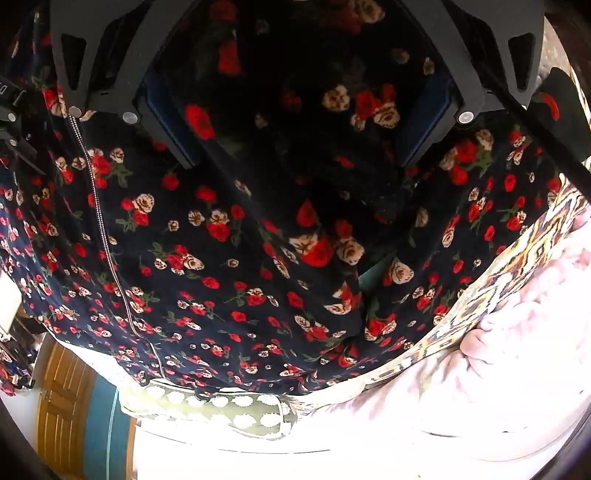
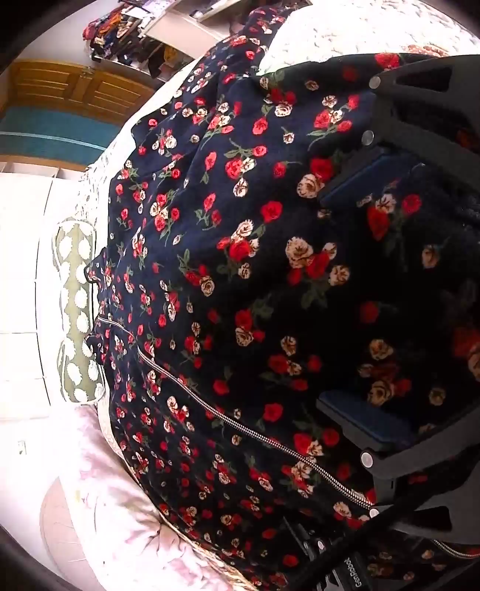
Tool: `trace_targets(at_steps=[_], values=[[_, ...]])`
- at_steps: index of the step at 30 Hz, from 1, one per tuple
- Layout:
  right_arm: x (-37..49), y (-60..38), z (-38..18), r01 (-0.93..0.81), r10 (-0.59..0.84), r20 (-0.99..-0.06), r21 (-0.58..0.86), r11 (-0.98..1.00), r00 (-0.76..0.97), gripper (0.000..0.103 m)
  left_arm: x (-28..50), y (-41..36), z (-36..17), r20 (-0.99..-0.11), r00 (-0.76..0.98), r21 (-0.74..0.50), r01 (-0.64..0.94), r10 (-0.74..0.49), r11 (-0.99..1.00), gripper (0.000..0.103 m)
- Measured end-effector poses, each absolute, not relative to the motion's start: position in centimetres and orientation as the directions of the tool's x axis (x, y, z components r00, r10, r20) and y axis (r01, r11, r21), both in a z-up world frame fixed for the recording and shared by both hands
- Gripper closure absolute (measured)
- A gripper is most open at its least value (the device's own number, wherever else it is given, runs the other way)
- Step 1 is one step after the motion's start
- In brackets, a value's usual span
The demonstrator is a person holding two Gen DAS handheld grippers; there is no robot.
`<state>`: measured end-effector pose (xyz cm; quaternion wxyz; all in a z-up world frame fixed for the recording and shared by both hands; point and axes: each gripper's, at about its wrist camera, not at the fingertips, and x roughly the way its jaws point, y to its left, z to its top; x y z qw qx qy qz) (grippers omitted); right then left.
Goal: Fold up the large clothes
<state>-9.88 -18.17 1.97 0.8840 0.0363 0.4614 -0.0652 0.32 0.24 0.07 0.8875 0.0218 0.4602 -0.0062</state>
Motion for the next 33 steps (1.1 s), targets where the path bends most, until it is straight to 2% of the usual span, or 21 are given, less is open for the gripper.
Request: trace_targets(at_steps=[7,33], values=[[-10.3,-18.0,2.0,0.149,-0.122,-0.800,-0.041,0.988,0.587,0.002,-0.2,-0.1,0.0,-0.801,0.597,0.065,0.027,0.036,0.998,0.000],[-9.9,-17.9,1.9,0.156,-0.122,-0.802,-0.036,0.987,0.584,0.001,0.2,0.0,0.0,-0.801,0.597,0.073,0.012,0.051,0.997,0.000]])
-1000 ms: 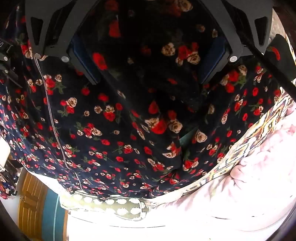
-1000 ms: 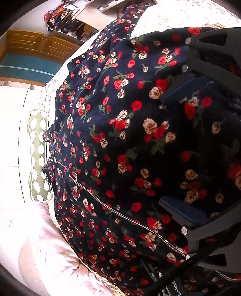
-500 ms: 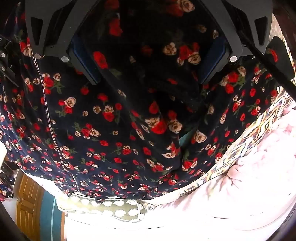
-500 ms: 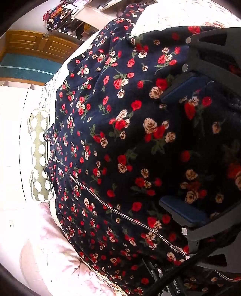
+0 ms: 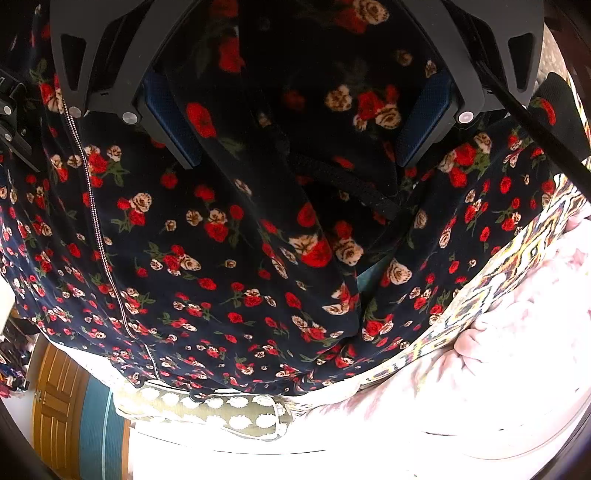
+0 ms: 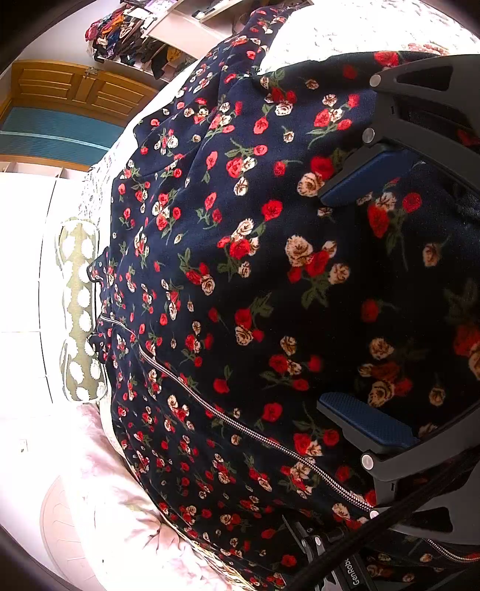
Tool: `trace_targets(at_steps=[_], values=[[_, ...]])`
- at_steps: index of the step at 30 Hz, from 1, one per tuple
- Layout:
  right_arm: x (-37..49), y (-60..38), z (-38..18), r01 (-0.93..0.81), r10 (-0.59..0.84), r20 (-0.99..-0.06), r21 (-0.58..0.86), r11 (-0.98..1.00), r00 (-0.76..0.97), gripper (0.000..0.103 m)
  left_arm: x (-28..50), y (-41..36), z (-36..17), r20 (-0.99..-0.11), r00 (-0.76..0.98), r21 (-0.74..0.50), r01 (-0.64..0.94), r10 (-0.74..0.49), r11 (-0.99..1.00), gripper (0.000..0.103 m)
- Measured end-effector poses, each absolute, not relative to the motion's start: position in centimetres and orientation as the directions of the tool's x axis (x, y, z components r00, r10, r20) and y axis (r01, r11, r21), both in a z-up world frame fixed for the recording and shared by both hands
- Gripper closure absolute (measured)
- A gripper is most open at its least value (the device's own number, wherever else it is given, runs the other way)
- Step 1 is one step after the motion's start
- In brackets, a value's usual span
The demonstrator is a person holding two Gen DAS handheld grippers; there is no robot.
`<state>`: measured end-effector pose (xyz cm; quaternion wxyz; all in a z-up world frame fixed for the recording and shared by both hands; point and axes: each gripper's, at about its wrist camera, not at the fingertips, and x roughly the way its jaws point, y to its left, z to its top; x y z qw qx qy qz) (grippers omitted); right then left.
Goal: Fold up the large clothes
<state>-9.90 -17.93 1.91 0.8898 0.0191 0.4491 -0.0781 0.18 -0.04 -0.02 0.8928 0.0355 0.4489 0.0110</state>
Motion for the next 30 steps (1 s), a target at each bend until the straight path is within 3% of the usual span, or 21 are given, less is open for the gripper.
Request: trace_targets(at_steps=[30], values=[[-10.03,-17.59,2.10,0.156,-0.125,-0.803,-0.041,0.987,0.583,0.001,0.07,-0.31,-0.07,-0.800,0.597,0.078,0.009,0.057,0.997,0.000]])
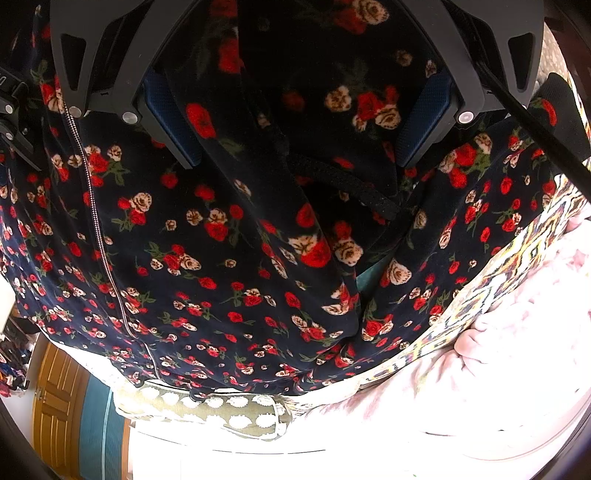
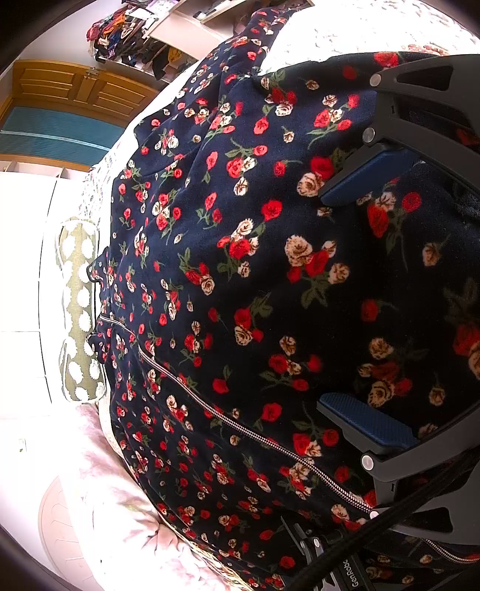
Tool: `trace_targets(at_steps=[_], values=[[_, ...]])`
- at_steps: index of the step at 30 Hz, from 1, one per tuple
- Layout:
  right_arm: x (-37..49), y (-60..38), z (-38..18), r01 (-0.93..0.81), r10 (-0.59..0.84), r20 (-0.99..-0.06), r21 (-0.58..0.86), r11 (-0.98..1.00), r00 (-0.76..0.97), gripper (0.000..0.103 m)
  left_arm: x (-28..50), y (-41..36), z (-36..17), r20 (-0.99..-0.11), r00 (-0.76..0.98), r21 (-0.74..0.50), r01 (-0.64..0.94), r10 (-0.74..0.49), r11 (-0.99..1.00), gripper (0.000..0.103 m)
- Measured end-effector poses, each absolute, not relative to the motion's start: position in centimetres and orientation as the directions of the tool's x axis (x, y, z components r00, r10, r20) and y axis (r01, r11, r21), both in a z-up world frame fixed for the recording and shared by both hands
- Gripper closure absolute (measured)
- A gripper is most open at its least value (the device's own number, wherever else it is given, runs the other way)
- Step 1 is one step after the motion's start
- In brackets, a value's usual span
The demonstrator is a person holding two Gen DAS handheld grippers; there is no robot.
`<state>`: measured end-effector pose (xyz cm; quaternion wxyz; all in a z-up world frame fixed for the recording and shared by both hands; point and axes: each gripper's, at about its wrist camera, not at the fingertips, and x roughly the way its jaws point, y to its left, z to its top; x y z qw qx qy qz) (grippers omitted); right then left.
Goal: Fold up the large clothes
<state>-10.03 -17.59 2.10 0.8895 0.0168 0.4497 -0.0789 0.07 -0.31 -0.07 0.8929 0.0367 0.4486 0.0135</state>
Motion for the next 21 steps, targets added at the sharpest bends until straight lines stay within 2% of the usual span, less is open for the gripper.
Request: trace_targets(at_steps=[21], values=[[-9.90,-17.51,2.02,0.152,-0.127,-0.807,-0.047,0.987,0.577,0.001,0.00,-0.28,-0.05,-0.800,0.597,0.082,0.009,0.060,0.997,0.000]])
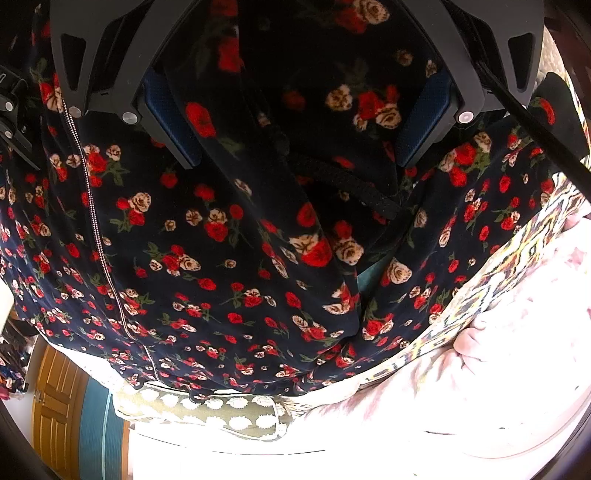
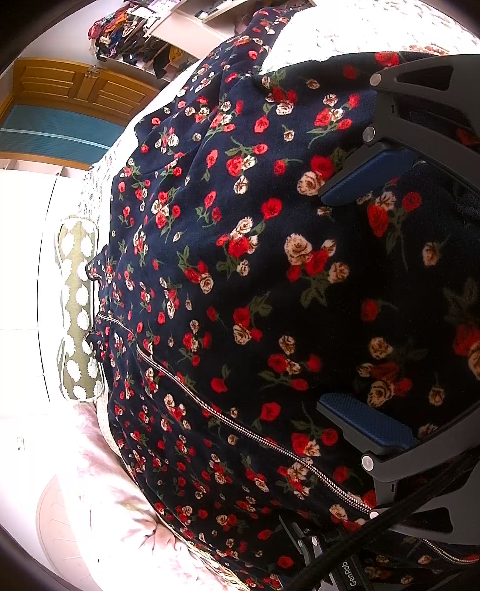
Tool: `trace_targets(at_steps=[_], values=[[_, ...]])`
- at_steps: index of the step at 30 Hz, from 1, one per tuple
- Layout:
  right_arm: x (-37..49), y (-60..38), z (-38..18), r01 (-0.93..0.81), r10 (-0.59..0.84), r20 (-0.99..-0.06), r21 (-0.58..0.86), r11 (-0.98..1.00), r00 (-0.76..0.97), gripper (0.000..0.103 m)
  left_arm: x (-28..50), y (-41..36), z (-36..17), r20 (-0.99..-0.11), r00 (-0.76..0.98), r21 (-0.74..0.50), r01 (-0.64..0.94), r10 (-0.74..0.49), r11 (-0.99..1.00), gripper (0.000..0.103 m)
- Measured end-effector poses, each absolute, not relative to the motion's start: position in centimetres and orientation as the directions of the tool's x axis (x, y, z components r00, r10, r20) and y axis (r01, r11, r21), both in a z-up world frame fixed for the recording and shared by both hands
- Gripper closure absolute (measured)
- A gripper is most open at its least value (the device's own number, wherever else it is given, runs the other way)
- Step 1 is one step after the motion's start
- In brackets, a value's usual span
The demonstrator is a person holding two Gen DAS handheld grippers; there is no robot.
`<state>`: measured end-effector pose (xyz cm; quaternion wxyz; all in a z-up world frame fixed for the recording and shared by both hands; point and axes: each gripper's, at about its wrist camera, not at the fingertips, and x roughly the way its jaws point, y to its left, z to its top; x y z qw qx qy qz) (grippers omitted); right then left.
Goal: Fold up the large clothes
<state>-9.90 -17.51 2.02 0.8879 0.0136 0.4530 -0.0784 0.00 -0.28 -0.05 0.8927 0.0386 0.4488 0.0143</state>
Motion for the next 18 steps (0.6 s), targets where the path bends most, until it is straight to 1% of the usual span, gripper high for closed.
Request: trace_targets(at_steps=[18], values=[[-9.94,-17.55,2.03,0.152,-0.133,-0.805,-0.055,0.987,0.577,0.001,-0.02,-0.40,-0.10,-0.800,0.596,0.080,0.008,0.059,0.997,0.000]])
